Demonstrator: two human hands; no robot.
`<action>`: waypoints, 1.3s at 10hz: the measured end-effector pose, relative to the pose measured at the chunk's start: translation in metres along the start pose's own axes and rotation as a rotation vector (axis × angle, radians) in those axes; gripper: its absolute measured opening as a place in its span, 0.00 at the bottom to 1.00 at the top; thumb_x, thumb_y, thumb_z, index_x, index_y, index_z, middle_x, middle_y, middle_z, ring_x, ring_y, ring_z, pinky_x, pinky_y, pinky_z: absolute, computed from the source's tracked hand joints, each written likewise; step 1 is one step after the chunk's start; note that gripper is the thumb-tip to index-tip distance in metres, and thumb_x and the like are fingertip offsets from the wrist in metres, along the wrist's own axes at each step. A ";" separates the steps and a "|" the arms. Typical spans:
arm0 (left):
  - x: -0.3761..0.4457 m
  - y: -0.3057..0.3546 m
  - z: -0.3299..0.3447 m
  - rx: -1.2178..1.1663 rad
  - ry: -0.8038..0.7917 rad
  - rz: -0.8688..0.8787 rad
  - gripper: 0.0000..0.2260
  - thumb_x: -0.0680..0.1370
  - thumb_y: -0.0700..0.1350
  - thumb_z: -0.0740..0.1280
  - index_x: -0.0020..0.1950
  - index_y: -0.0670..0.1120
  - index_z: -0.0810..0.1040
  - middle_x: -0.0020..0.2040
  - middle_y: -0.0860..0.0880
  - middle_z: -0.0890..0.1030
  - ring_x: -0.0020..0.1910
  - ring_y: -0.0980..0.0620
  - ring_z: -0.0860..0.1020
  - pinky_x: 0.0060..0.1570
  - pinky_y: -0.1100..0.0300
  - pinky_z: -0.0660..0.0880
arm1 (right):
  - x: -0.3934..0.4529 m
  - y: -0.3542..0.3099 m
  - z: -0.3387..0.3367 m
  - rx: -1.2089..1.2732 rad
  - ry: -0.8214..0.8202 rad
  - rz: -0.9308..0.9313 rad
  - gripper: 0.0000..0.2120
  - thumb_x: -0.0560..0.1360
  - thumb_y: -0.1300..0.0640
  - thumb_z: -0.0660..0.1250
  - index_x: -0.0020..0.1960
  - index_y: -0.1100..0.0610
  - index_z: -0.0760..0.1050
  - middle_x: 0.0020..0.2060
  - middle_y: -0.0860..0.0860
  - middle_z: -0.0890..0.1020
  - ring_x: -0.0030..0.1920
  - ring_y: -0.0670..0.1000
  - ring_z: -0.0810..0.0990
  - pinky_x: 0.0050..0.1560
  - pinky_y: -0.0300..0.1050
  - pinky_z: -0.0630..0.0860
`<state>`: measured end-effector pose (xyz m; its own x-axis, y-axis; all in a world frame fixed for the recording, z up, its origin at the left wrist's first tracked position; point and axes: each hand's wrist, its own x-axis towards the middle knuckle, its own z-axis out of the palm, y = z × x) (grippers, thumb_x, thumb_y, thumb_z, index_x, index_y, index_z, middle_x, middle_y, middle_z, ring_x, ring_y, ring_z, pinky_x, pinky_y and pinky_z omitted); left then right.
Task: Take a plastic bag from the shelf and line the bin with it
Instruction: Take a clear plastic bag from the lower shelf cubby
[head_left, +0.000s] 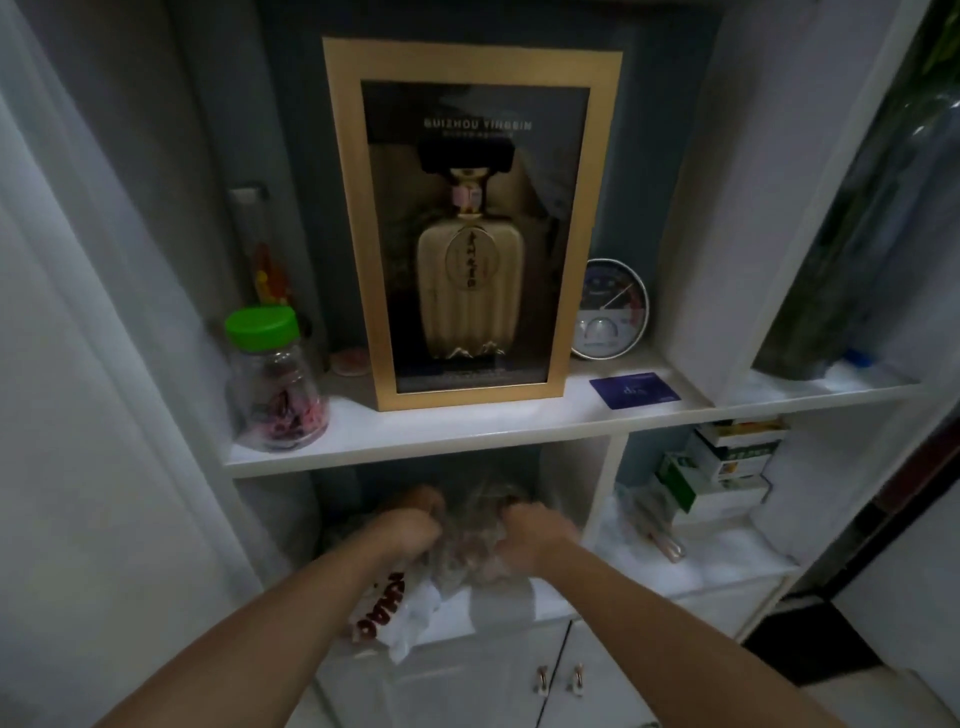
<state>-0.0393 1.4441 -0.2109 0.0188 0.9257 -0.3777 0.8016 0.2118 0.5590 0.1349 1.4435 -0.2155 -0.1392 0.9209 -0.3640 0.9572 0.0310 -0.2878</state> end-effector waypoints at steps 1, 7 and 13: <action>0.018 0.000 -0.001 -0.043 -0.010 -0.030 0.10 0.75 0.50 0.70 0.55 0.54 0.76 0.55 0.50 0.76 0.54 0.50 0.76 0.60 0.49 0.74 | 0.020 0.001 0.014 0.113 -0.087 0.115 0.18 0.78 0.46 0.61 0.65 0.52 0.72 0.59 0.53 0.76 0.60 0.54 0.75 0.65 0.50 0.72; 0.050 0.013 0.007 0.082 -0.024 0.112 0.30 0.77 0.45 0.68 0.77 0.45 0.61 0.75 0.40 0.66 0.73 0.41 0.65 0.72 0.47 0.62 | 0.011 0.036 0.005 0.149 0.232 -0.025 0.08 0.78 0.56 0.63 0.42 0.50 0.76 0.37 0.48 0.78 0.38 0.47 0.76 0.45 0.39 0.73; -0.063 0.057 0.052 0.073 0.015 0.288 0.36 0.75 0.41 0.70 0.79 0.49 0.57 0.77 0.45 0.63 0.72 0.44 0.68 0.67 0.48 0.70 | -0.147 0.095 -0.004 0.527 0.412 0.102 0.12 0.79 0.58 0.61 0.37 0.54 0.74 0.33 0.54 0.80 0.34 0.53 0.77 0.42 0.51 0.78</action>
<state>0.0358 1.3820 -0.1939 0.2434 0.9490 -0.2005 0.8056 -0.0826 0.5867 0.2471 1.3130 -0.1854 0.1534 0.9853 -0.0745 0.6943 -0.1612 -0.7015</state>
